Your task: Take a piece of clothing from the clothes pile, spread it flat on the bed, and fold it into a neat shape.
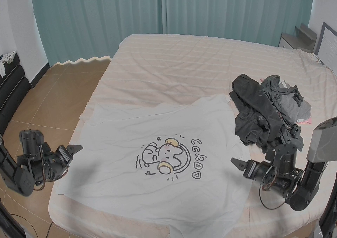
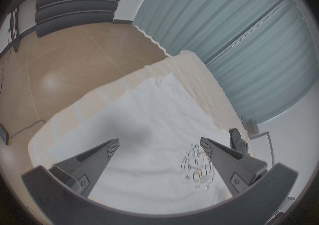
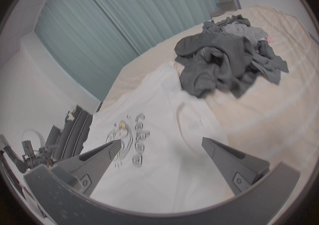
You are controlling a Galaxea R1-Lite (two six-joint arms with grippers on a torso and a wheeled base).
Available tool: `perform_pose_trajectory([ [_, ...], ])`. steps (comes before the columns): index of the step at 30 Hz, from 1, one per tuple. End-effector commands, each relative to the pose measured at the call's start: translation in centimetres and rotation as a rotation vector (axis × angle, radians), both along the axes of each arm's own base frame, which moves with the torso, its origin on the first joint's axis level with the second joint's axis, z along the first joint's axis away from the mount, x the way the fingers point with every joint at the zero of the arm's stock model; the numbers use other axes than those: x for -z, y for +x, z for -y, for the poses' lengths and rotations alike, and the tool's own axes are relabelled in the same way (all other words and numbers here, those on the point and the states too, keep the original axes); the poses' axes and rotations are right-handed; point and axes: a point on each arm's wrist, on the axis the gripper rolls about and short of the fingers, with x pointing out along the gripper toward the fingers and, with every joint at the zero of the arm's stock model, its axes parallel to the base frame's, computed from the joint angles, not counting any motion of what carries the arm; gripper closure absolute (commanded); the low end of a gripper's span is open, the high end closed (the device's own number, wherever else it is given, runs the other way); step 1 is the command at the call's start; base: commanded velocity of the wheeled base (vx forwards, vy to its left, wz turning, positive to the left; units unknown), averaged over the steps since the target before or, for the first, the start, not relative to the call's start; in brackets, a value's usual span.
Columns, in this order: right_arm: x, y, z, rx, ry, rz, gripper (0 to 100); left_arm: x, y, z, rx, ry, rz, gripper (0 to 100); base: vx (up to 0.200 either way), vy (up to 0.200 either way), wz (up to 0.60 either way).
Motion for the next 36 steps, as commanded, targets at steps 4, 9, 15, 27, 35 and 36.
perform_pose_trajectory([
  [4,1.1,-5.6,-0.5,-0.176,-0.038,-0.117,0,0.5,-4.5,0.7,0.057,-0.063,-0.005,0,-0.2,0.0,0.0],
  [9,1.2,-5.9,-0.9,-0.207,-0.015,-0.131,0,0.7,-4.5,0.7,0.058,-0.065,-0.017,0,-0.2,0.0,0.0],
  [15,1.8,-6.0,-1.3,-0.224,-0.027,-0.156,0,0.8,-4.5,0.7,0.059,-0.066,-0.019,0,-0.2,0.0,0.0],
  [27,5.0,-6.2,-3.3,-0.296,-0.038,-0.277,0,0.9,-4.8,0.9,0.089,-0.098,-0.031,0,0.0,0.0,0.0],
  [35,5.1,-5.4,-5.4,-0.344,-0.004,-0.228,0,0.9,-4.8,0.9,0.089,-0.099,-0.031,0,0.0,0.0,0.0],
  [36,5.4,-5.2,-5.7,-0.348,-0.013,-0.225,0,0.9,-4.8,0.9,0.089,-0.099,-0.032,0,0.0,0.0,0.0],
])
